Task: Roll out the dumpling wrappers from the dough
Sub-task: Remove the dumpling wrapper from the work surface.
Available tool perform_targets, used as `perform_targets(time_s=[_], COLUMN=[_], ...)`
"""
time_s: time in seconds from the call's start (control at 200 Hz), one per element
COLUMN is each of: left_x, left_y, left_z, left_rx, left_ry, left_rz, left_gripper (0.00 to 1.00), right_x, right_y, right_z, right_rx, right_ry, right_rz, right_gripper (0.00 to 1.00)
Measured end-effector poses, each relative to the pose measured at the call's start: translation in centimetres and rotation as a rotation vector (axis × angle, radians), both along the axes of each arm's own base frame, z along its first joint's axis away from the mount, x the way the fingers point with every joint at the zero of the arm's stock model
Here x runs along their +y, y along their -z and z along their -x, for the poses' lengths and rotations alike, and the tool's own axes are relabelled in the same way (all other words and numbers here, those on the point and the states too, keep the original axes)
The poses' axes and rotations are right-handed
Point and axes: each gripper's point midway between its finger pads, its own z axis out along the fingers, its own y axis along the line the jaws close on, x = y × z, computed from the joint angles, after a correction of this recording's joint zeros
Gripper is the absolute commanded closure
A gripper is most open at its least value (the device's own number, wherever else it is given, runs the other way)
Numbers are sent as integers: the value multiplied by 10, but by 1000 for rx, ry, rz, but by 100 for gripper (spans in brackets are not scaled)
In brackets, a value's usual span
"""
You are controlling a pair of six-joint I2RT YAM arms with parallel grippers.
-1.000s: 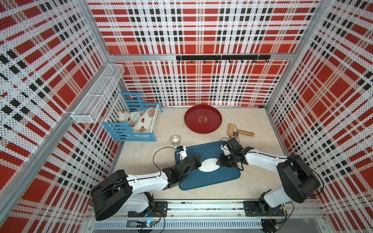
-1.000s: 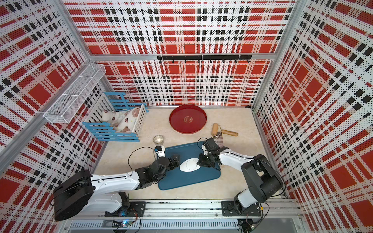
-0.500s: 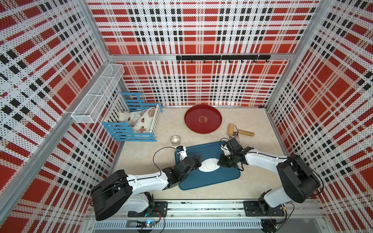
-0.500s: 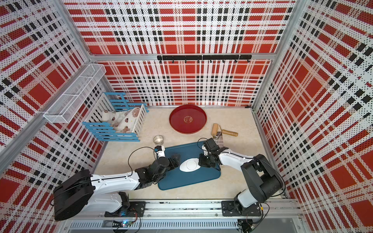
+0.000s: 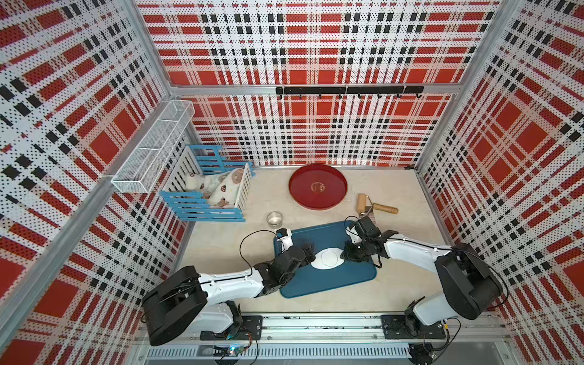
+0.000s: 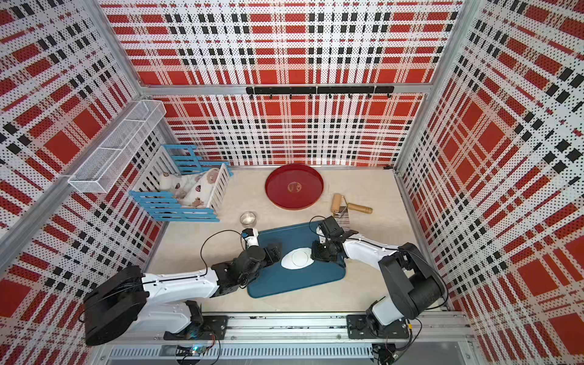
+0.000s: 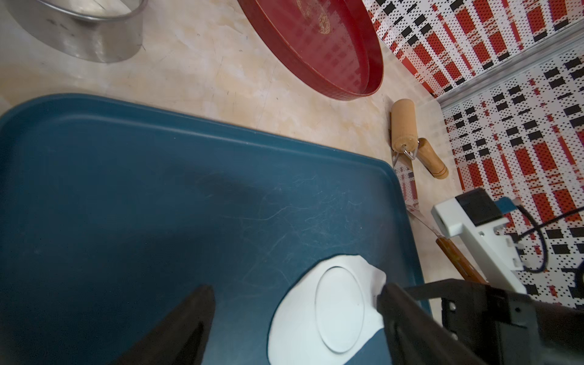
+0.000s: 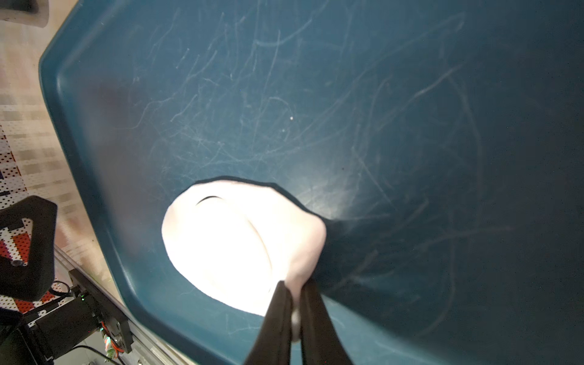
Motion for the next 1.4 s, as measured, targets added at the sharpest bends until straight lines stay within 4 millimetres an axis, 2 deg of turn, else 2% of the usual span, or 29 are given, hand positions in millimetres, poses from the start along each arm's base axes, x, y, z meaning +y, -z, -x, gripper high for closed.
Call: perform_targets(time_s=[1.398], left_x=[-1], left_y=[-1], left_z=[-1], left_rx=[-3], left_ry=[-1], left_rz=[7], left_gripper=[13], right_x=[3], right_y=[-22], right_z=[0], right_rx=[-49], right_ry=[-10], right_rz=[-39], right_gripper=[91])
